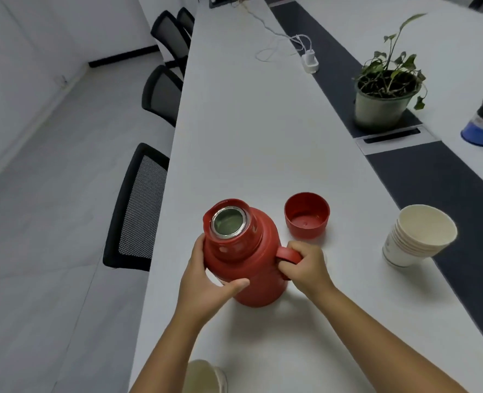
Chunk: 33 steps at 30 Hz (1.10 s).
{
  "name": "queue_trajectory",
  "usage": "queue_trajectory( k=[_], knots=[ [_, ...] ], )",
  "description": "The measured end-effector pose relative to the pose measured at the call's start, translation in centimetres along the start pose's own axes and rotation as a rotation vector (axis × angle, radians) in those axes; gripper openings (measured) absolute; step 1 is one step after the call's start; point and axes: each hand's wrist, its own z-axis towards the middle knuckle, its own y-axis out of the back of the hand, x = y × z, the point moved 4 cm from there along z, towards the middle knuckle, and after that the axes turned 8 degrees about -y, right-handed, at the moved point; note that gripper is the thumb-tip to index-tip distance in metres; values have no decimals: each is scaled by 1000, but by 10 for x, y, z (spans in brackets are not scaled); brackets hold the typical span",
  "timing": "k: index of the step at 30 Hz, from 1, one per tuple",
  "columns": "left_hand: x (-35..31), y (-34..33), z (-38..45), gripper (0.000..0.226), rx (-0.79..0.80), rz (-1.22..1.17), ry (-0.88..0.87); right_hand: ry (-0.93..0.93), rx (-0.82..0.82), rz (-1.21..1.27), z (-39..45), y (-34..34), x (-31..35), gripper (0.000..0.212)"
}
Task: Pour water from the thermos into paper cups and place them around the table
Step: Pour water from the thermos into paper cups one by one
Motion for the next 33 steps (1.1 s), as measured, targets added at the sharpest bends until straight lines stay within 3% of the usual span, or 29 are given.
queue_trajectory(
  k=[9,13,17,21,25,27,29,33],
  knots=[
    [8,-2,27,86,-33,-12,-28,44,6,-12,37,-15,-2,24],
    [4,-18,8,100,-223,-85,64,96,18,-96,23,-6,2,15],
    [-16,-55,-27,83,-328,-120,123,195,30,-217,-13,38,3,27],
    [-41,-94,-58,57,-216,-76,27,298,-206,-393,-51,119,12,36],
    [-63,-145,-61,61,19,-70,-37,280,-419,-668,-55,193,14,33],
    [-71,-171,-58,61,113,-32,-46,158,-385,-772,-41,215,6,32],
    [-78,-195,-52,63,183,-5,-33,29,-278,-813,-28,226,-1,43],
    [-99,-230,-28,74,248,-13,10,52,-101,-831,-11,236,-4,34]
  ],
)
